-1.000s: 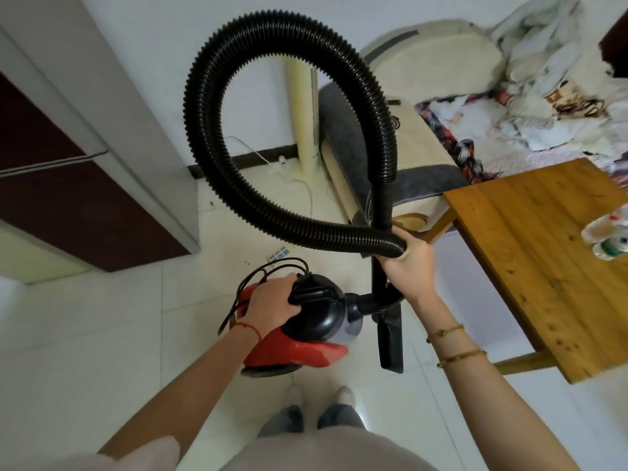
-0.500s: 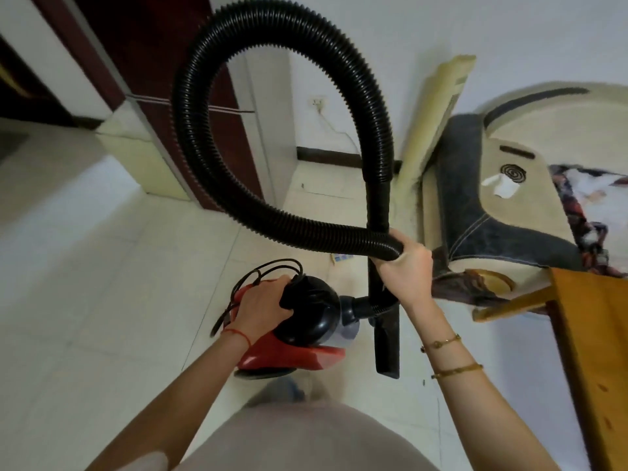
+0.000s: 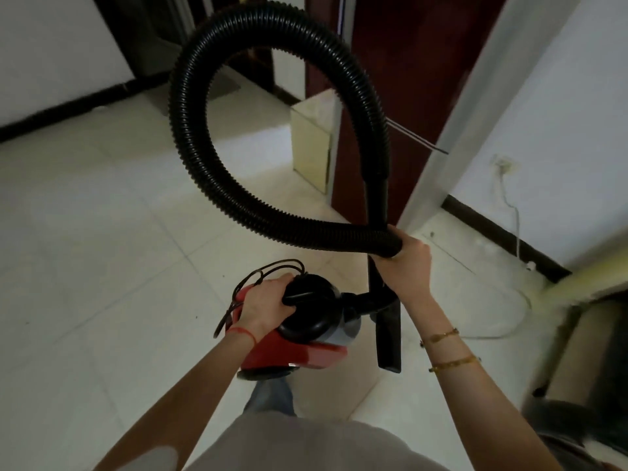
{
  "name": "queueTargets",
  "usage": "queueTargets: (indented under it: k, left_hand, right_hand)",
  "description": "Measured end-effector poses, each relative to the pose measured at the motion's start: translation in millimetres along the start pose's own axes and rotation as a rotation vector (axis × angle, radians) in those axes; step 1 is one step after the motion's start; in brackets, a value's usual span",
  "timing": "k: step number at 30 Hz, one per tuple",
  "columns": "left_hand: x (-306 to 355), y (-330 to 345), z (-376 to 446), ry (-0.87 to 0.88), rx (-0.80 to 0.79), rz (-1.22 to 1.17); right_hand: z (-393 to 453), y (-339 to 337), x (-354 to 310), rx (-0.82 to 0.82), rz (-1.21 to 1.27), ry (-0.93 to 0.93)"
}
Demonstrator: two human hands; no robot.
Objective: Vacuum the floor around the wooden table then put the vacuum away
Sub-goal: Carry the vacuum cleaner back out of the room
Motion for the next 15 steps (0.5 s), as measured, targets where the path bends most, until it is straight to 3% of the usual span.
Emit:
queueTargets:
  k: [6, 15]
  left_hand:
    - [-107.7, -91.3, 42.2, -0.128, 0.112, 0.023]
    - [-253.4, -206.8, 99.2, -0.291, 0.253, -0.007]
  right_hand:
    - [88.6, 112.2, -106.1, -0.154, 0.036, -0.126]
    - [193.6, 251.8, -249.2, -0.244, 0.108, -0.290]
Point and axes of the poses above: each hand's wrist, its own z-axis towards the middle knuckle, its own y-axis out of the palm, x = y × z, the point moved 10 cm from there along z, towards the middle knuckle, and after that the axes turned 8 degrees about -z, right-handed, at the moved point
